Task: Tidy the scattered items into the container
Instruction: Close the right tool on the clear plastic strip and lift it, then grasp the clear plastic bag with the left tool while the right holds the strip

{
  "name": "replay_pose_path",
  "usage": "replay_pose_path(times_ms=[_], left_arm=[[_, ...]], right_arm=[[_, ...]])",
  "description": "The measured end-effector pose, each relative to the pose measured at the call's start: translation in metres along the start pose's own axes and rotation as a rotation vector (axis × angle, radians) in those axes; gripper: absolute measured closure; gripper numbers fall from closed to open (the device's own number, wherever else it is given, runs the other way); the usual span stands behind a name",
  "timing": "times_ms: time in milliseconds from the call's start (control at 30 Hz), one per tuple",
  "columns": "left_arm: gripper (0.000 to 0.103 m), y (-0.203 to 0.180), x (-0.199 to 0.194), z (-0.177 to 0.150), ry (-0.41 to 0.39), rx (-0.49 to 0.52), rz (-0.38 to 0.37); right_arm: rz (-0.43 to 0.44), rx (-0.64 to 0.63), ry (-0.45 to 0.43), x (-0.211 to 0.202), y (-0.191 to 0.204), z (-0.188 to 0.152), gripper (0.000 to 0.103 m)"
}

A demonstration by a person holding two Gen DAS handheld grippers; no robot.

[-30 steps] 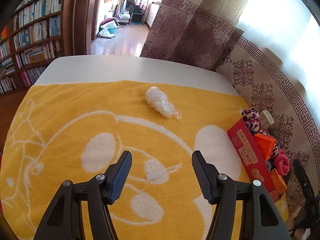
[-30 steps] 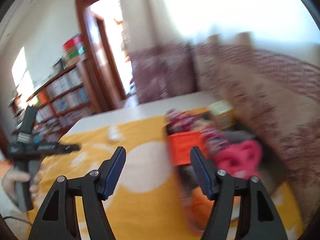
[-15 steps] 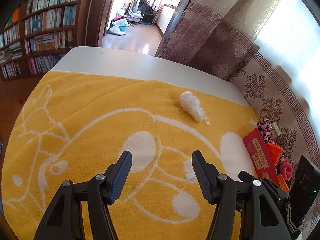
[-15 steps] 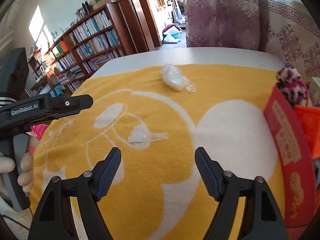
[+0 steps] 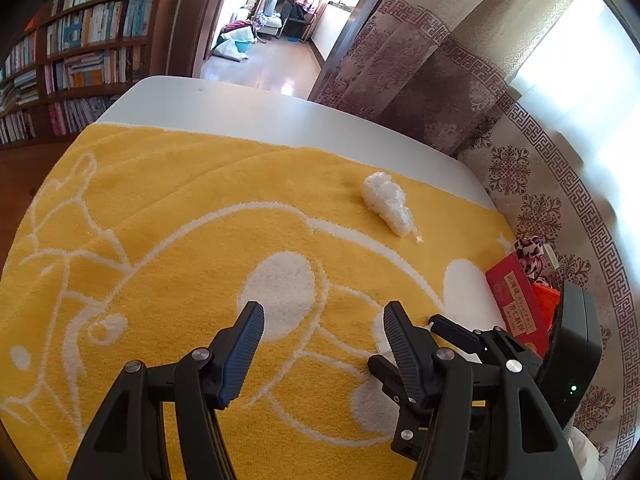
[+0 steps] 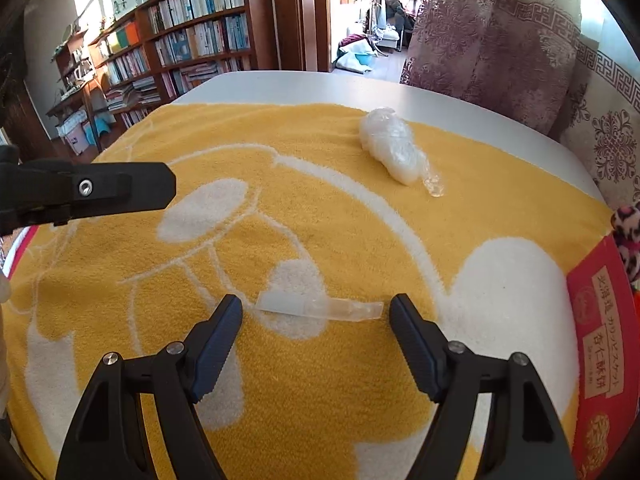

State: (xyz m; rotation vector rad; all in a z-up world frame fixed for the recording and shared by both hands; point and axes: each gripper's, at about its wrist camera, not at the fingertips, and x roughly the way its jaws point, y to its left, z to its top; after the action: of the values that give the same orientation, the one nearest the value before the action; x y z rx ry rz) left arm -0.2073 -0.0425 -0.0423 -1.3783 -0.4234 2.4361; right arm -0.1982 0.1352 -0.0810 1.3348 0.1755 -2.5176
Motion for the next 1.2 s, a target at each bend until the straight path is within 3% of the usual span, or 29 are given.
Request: replay_pose_path(times_ms=[167,300,567,700,900,1200], left_arm=[[0.039,-0.001,0.002,-0.002,0.004,-0.001,0.008],[0.039,-0.002,0.003,-0.002,0.004,0.002,0.014],[0.039,-0.013,0.012,0.002,0.02,0.021,0.039],[0.039,-0.031,0.025,0.014,0.027,0.045,0.062],[0.039,-0.068,0.057,0.044,0.031,0.048,0.038],[0.039,-0.106,0.109,0.076,0.037,0.08,0.091]], right_arm=[[-0.011,-0.011,0.014,0.002,-0.001,0.004,0.024],[-0.022,0.0,0.015,-0.004,-0.003,0.001,0.035],[-0.012,0.058,0.002,-0.028,-0.024,-0.02,0.035],[-0.01,0.094,-0.05,-0.053,-0.038,-0.029,0.035],[-0.011,0.112,-0.13,-0.079,-0.044,-0.04,0.035],[0.028,0.196,-0.144,-0.081,-0.07,-0.047,0.035]])
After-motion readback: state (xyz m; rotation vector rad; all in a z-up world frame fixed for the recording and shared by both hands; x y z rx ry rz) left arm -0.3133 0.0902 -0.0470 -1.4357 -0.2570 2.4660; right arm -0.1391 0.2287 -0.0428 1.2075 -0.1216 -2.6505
